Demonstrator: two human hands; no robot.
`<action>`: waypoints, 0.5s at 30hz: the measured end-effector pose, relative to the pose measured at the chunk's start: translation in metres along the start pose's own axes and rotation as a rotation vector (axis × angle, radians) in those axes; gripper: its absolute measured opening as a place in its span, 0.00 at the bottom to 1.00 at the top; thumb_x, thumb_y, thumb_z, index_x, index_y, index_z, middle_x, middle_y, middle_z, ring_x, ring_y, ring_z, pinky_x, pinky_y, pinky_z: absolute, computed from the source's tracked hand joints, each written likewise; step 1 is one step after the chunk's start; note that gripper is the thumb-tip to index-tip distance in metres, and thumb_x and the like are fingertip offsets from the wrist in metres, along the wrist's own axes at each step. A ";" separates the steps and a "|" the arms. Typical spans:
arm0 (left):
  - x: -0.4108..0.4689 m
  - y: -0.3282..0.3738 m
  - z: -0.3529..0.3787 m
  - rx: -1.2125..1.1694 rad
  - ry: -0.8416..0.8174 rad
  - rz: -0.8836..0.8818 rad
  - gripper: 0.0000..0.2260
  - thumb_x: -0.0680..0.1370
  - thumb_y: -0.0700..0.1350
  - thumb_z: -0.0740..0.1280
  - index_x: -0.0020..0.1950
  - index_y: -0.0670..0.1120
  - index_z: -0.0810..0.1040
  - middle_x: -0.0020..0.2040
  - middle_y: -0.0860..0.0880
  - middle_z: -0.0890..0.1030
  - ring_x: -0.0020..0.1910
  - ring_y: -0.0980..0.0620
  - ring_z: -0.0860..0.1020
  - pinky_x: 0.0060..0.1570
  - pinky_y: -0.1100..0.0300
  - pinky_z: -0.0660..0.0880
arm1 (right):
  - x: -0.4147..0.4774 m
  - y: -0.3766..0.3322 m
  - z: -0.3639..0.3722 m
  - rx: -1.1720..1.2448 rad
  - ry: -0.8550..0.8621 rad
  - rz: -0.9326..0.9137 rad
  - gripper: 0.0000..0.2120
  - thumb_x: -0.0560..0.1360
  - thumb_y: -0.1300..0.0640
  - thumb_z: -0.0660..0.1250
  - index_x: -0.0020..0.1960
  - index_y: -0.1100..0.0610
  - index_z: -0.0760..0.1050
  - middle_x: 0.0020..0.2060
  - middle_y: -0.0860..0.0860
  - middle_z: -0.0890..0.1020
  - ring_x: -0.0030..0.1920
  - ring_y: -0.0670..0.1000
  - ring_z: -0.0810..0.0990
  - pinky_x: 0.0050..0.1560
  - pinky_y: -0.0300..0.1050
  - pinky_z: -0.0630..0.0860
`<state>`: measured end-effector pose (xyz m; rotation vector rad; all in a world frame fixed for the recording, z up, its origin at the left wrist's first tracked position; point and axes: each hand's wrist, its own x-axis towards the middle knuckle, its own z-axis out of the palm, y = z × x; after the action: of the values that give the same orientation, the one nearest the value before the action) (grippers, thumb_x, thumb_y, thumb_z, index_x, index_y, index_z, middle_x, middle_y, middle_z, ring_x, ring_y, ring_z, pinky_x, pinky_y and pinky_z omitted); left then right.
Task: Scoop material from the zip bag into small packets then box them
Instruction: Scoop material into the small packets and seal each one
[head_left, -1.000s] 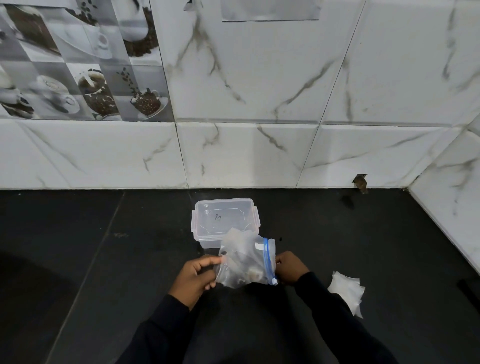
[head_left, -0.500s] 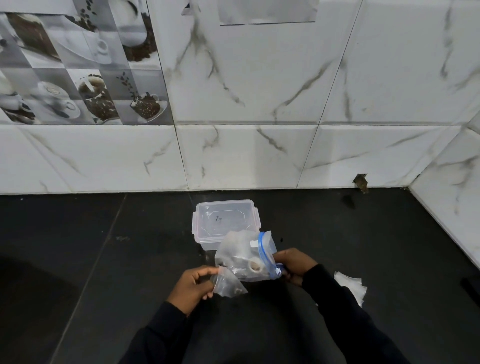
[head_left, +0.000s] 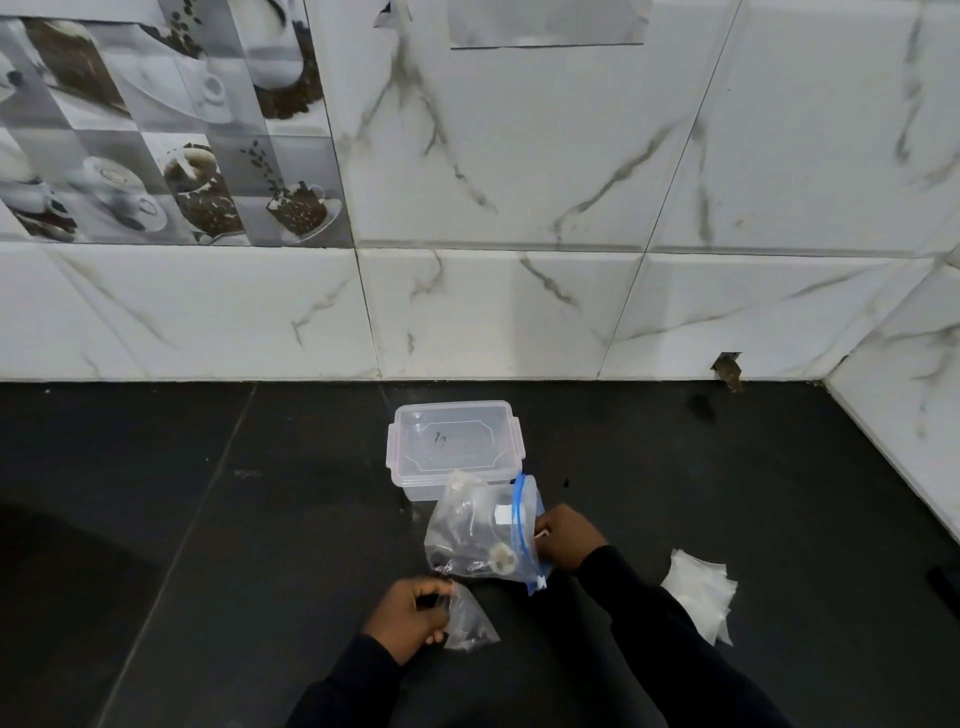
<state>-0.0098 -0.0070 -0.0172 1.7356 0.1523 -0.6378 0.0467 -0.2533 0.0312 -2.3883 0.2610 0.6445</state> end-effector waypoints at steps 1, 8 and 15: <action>0.000 0.000 0.000 -0.009 0.008 0.003 0.16 0.74 0.26 0.62 0.52 0.41 0.83 0.41 0.42 0.82 0.24 0.56 0.75 0.25 0.66 0.72 | 0.001 0.000 0.002 -0.008 0.016 0.008 0.15 0.71 0.65 0.62 0.26 0.55 0.72 0.28 0.51 0.77 0.32 0.48 0.75 0.33 0.35 0.70; 0.008 0.002 -0.001 -0.052 0.115 0.117 0.15 0.74 0.27 0.63 0.51 0.42 0.84 0.58 0.47 0.75 0.29 0.54 0.77 0.30 0.64 0.74 | 0.003 0.000 0.009 -0.062 0.034 -0.006 0.10 0.73 0.62 0.63 0.43 0.58 0.84 0.45 0.56 0.83 0.47 0.55 0.83 0.46 0.40 0.75; 0.006 0.030 0.001 -0.082 0.061 0.194 0.15 0.76 0.28 0.63 0.51 0.45 0.83 0.57 0.49 0.76 0.29 0.56 0.74 0.30 0.65 0.72 | 0.007 0.006 0.008 -0.101 0.093 0.065 0.09 0.73 0.59 0.64 0.49 0.60 0.81 0.46 0.56 0.84 0.48 0.56 0.84 0.47 0.45 0.78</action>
<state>0.0078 -0.0169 0.0053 1.6677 0.0505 -0.4306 0.0480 -0.2531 0.0187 -2.5192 0.3555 0.5896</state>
